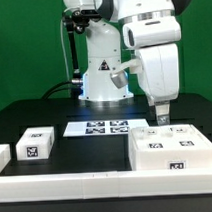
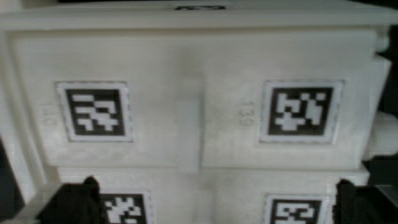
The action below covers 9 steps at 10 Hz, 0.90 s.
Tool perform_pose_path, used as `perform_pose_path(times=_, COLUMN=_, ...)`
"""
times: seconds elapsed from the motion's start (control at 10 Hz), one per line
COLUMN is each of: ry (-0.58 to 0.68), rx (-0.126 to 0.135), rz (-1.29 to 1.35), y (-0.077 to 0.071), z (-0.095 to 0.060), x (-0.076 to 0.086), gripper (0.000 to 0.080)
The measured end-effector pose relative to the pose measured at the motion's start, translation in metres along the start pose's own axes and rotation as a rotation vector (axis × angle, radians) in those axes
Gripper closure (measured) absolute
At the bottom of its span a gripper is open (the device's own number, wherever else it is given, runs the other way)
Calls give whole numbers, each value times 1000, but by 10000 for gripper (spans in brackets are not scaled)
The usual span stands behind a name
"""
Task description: Assemble cabinet
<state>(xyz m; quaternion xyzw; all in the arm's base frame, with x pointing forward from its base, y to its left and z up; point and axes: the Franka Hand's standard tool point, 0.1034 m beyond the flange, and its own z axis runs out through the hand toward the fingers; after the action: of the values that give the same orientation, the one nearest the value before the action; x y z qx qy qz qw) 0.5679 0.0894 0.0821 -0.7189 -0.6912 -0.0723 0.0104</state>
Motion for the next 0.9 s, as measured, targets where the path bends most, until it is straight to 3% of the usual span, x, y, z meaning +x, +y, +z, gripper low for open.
perform_pose_path(times=0.2, ry=-10, rx=-2, rz=27, y=-41, z=0, x=7, gripper=150)
perform_pose_path(times=0.3, ry=-9, rx=-6, rz=72, y=-43, z=-2, x=7, gripper=150)
perform_pose_path(times=0.4, ry=-2, rx=-8, rz=122, y=-33, z=-8, x=3, gripper=150)
perform_pose_path(times=0.5, ry=5, rx=-14, rz=226, y=-32, z=-8, x=6, gripper=150)
perform_pose_path(times=0.7, ry=4, rx=-11, rz=351, y=-35, z=-6, x=5, gripper=150)
perform_pose_path(times=0.9, ry=-6, rx=-10, rz=573, y=-47, z=-4, x=-7, gripper=150)
